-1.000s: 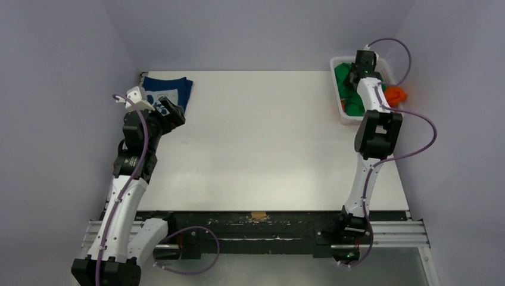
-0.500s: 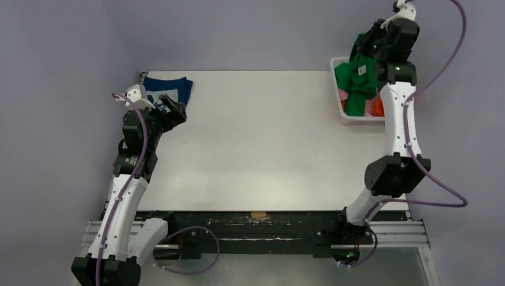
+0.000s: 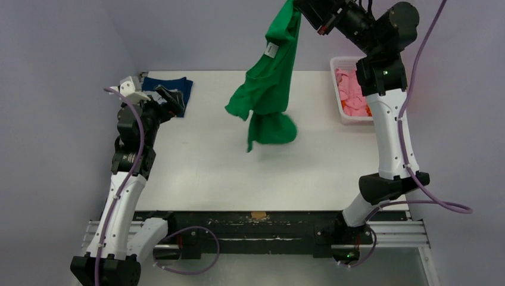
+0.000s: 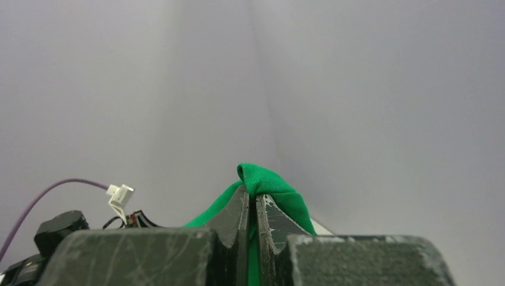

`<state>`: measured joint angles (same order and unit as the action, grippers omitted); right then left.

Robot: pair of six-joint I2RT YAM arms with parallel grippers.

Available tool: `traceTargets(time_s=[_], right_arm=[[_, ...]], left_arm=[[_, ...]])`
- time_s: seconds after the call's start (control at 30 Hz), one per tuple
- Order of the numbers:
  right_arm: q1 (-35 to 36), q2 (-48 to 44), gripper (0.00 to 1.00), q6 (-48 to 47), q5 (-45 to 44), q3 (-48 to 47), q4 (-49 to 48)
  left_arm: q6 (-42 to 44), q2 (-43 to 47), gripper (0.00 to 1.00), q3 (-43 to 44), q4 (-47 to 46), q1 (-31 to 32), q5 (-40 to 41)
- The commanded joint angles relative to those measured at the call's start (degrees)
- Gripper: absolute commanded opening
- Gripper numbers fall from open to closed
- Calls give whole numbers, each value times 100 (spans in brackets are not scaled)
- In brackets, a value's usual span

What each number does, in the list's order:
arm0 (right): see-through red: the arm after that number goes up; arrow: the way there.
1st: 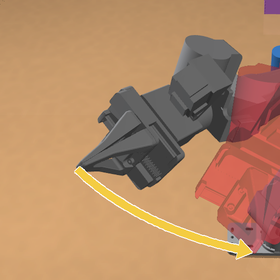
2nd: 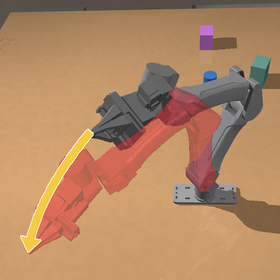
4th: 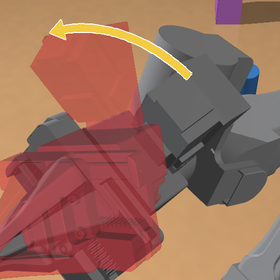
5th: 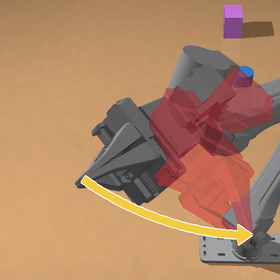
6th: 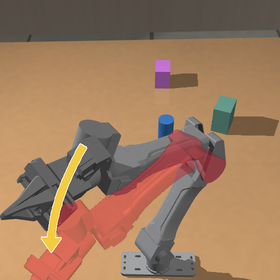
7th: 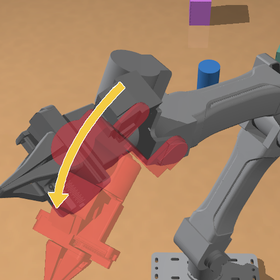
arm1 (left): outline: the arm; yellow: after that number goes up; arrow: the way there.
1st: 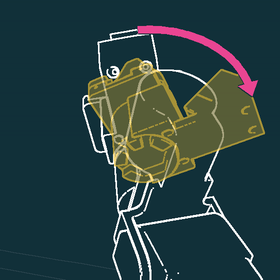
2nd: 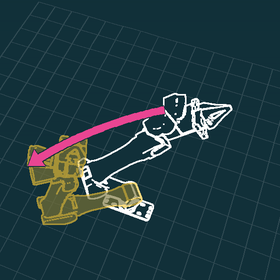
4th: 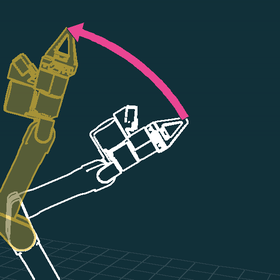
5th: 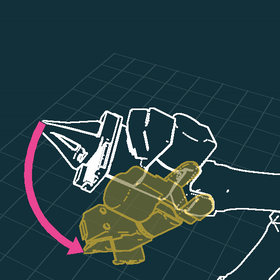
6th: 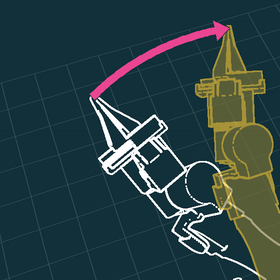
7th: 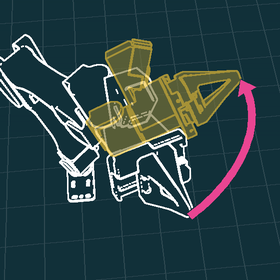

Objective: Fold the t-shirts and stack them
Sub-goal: Move the tshirt to the center of the board

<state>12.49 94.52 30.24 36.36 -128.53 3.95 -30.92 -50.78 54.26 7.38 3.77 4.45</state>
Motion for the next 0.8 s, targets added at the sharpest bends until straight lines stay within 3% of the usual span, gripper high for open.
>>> traceTargets(time_s=[0.0, 0.07, 0.2, 0.37, 0.4, 0.47, 0.5, 0.63, 0.77], right_arm=[[-10, -181, 0, 317, 296, 389, -545], [-10, -522, 0, -77, -228, 1067, -260], [-100, -1398, 0, -605, -1924, 3399, 8], [-823, -1807, 3, -336, -3107, 5277, 572], [-939, -1750, 13, -234, -3364, 5402, 864], [-993, -1532, 69, -80, -4155, 5369, 1553], [-986, -1361, 84, -95, -4465, 5275, 1866], [-844, -1141, 89, -351, -4652, 5124, 2221], [-14, -1045, 91, -902, -4956, 5309, 2013]], left_arm=[[1, -18, 100, 238, -107, -1, 209], [3, -27, 100, 256, -11, 1, 264], [5, -71, 100, 269, 185, 1, 464], [-129, -339, 100, 268, 336, 0, 514], [-169, -428, 100, 307, 411, 1, 483], [-277, -637, 100, 461, 721, 1, 407], [-348, -741, 100, 534, 915, 3, 359], [-569, -1109, 100, 542, 1663, 3, -105], [-831, -1296, 100, -57, 1893, 29, -1512]])
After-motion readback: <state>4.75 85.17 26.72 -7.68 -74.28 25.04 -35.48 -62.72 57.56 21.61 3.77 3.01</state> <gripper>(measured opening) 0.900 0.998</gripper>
